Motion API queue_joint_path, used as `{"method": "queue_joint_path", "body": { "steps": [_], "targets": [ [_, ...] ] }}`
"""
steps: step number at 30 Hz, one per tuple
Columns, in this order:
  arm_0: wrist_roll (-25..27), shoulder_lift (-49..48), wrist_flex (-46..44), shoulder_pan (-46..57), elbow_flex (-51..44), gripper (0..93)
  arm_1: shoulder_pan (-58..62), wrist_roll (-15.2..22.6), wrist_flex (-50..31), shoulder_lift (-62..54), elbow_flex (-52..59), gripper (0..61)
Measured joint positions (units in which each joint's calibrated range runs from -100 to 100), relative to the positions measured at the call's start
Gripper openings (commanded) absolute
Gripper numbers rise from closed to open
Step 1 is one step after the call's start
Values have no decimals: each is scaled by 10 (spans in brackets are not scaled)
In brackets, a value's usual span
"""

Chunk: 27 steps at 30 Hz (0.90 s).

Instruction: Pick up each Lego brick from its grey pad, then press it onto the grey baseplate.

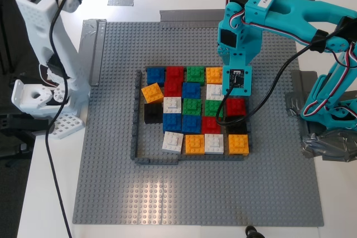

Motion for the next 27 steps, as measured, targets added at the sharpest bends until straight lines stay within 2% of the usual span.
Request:
{"method": "queue_joint_path", "body": {
  "steps": [10, 12, 19, 27],
  "targets": [
    [0, 0, 0, 1, 0, 0, 2, 9, 60, 15, -79, 2],
    [0, 0, -9, 1, 0, 0, 2, 0, 89, 15, -99, 2],
    [0, 0, -17, 1, 9, 0, 0, 9, 117, 18, -116, 2],
    [2, 0, -35, 0, 30, 0, -4, 18, 39, -37, 48, 2]
  ]
}}
